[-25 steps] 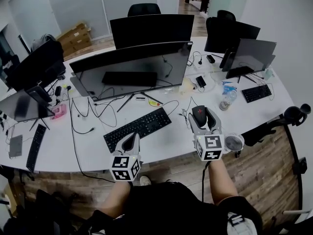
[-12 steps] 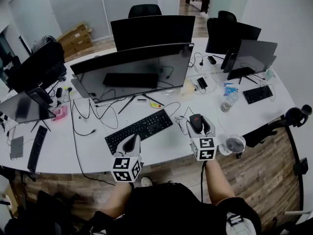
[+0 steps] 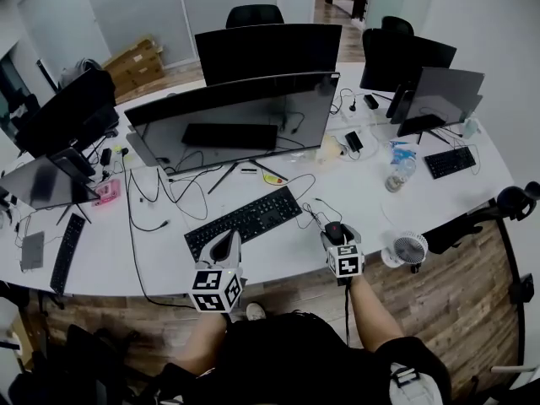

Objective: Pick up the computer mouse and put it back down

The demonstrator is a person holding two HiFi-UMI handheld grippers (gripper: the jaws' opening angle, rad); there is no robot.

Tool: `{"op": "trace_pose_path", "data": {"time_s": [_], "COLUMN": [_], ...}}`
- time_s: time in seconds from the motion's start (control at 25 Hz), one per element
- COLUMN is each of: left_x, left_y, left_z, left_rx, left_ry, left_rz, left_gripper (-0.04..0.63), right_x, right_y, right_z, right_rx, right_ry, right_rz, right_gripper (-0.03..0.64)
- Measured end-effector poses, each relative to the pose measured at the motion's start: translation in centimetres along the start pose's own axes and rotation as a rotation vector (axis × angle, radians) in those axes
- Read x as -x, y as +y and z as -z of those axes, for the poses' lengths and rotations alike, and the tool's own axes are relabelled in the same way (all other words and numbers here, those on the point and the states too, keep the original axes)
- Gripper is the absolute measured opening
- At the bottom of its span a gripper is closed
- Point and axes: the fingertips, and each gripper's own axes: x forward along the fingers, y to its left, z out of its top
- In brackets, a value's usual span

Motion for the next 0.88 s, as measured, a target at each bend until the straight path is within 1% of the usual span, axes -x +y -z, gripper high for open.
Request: {"op": "trace_pose_path", "data": {"time_s": [0.24, 0.44, 0.56, 0.64, 0.8, 0.88], "left_x": [0.2, 0.3, 0.3, 0.2, 0.1, 0.1], "left_y": [0.2, 0.5, 0.4, 0.4, 0.3, 0.2], "left_z": [0.6, 0.6, 0.5, 0.5, 0.7, 0.7], "left_rx": [0.014, 0.017, 0.012, 0.010, 0.013, 0.014], "left_ry": [0.014, 0.020, 0.017, 0.017, 0.024, 0.024], "left_rz": [-0.012, -0.021, -0.022, -0.023, -0.024, -0.021], "left_gripper": [0.054, 0.054, 0.054, 0.054, 0.054, 0.054], "right_x": [-1.3, -2.2, -3.0, -3.7, -3.4, -3.5], "right_y": [0.8, 1.0, 1.1, 1.1, 1.1, 1.3], "right_z": [6.7, 9.3, 10.5, 11.1, 10.7, 10.1], "right_rx": [0.000, -0.018, -0.013, 0.002, 0.024, 0.038], "right_ry": [0.156, 0.227, 0.251, 0.249, 0.242, 0.212], "right_rz": [-0.017, -0.012, -0.011, -0.015, -0.021, -0.030], "right_gripper": [0.281, 0.282, 0.282, 0.284, 0.284, 0.284]}}
